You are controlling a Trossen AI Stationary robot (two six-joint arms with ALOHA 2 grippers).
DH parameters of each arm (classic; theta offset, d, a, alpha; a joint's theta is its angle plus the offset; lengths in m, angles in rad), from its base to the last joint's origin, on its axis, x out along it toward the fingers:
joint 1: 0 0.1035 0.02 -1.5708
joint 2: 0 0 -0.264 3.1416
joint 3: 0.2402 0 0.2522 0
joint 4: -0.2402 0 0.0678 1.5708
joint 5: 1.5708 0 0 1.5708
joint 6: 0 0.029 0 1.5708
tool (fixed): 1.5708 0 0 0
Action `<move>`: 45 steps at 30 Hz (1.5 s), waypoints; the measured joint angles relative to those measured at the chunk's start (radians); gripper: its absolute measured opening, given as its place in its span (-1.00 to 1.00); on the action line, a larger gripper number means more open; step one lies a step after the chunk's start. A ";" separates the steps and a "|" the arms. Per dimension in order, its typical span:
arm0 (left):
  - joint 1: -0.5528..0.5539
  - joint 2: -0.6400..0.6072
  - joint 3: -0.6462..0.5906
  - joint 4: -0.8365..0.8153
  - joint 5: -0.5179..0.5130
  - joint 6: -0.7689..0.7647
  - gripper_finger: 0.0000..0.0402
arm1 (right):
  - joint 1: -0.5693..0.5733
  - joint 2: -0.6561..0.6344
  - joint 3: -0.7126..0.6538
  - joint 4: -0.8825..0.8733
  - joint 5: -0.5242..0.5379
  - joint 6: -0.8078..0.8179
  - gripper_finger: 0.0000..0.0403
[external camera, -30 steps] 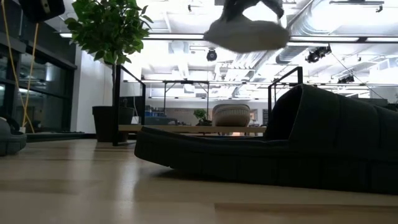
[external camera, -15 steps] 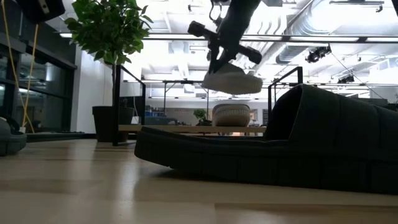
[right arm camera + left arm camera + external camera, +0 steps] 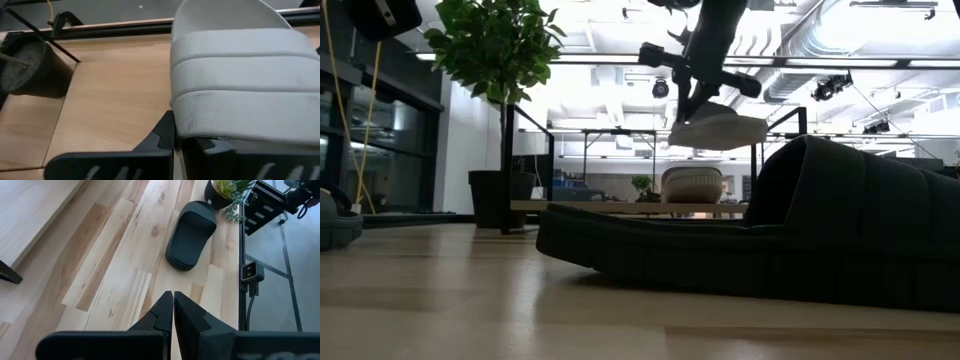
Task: Pick and place slides into the shelf
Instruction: Put the gray slipper on the shelf
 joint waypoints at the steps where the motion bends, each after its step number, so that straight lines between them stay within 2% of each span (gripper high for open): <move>1: 0.000 0.000 0.000 0.000 0.000 0.000 -0.97 | -0.001 0.000 0.000 -0.008 0.003 0.007 -1.00; 22: 0.000 0.000 0.000 0.001 0.006 0.000 -0.97 | -0.048 0.000 0.000 -0.143 0.015 0.038 -1.00; 45: 0.000 0.000 0.000 0.000 0.007 -0.001 -0.97 | -0.084 0.000 0.000 -0.200 -0.003 0.042 -1.00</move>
